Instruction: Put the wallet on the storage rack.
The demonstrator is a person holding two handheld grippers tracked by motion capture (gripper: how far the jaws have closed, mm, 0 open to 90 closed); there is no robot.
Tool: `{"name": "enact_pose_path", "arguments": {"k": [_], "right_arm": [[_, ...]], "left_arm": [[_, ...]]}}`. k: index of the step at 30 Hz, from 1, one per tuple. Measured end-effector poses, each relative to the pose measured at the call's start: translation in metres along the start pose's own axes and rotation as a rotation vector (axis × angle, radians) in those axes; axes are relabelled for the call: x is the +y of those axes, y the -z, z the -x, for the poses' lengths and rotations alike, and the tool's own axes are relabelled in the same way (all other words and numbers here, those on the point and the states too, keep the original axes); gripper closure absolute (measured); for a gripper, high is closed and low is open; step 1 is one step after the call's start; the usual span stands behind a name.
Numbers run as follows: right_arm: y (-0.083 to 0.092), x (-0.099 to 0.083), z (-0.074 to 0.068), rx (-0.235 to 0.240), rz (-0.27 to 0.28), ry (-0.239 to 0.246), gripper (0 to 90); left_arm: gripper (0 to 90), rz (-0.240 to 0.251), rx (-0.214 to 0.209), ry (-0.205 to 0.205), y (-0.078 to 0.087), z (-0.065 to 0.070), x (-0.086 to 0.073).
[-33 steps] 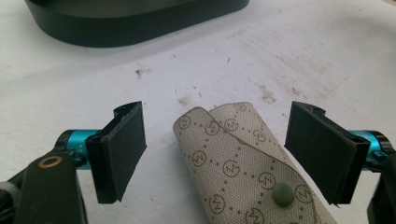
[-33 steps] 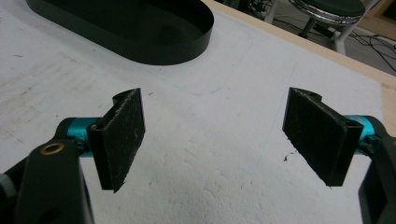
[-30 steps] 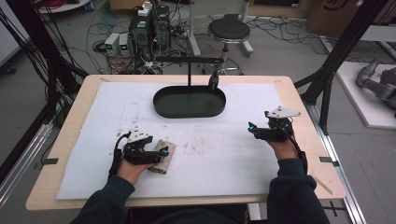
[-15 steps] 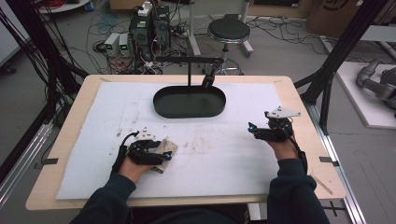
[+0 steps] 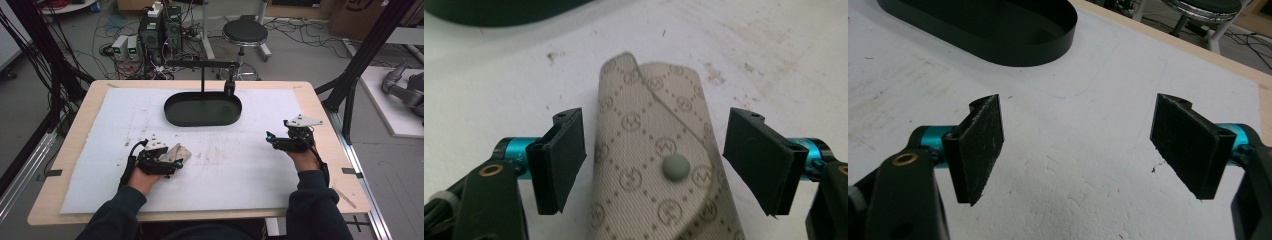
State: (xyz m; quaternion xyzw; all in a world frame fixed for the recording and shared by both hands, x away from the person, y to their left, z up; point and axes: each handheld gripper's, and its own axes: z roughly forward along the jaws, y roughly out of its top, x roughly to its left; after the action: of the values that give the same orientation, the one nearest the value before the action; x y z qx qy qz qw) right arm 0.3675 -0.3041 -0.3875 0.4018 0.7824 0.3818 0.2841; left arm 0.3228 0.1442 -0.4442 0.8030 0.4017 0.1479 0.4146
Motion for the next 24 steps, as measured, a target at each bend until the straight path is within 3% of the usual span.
{"name": "enact_pose_path", "arguments": {"k": [9, 10, 14, 19, 21, 24], "right_arm": [[-0.001, 0.0, -0.001, 0.004, -0.004, 0.003, 22.0], [-0.001, 0.0, -0.001, 0.004, -0.004, 0.003, 22.0], [0.0, 0.0, -0.001, 0.003, -0.005, 0.0, 22.9], [0.0, 0.0, -0.001, 0.006, -0.006, 0.001, 23.8], [0.0, 0.0, -0.001, 0.007, -0.006, 0.001, 23.8], [0.0, 0.0, -0.001, 0.009, -0.006, 0.001, 23.8]], "left_arm": [[24.1, -0.048, 0.014, -0.011, -0.002, 0.005, -0.005], [26.5, -0.051, 0.023, -0.033, -0.002, 0.005, -0.005], [33.0, -0.062, -0.003, -0.046, 0.0, 0.001, -0.003], [37.5, -0.052, -0.014, -0.066, 0.0, 0.0, -0.001], [38.3, -0.036, -0.035, -0.039, -0.001, -0.004, 0.0], [38.9, -0.003, -0.05, -0.033, 0.001, -0.008, 0.002]]}}
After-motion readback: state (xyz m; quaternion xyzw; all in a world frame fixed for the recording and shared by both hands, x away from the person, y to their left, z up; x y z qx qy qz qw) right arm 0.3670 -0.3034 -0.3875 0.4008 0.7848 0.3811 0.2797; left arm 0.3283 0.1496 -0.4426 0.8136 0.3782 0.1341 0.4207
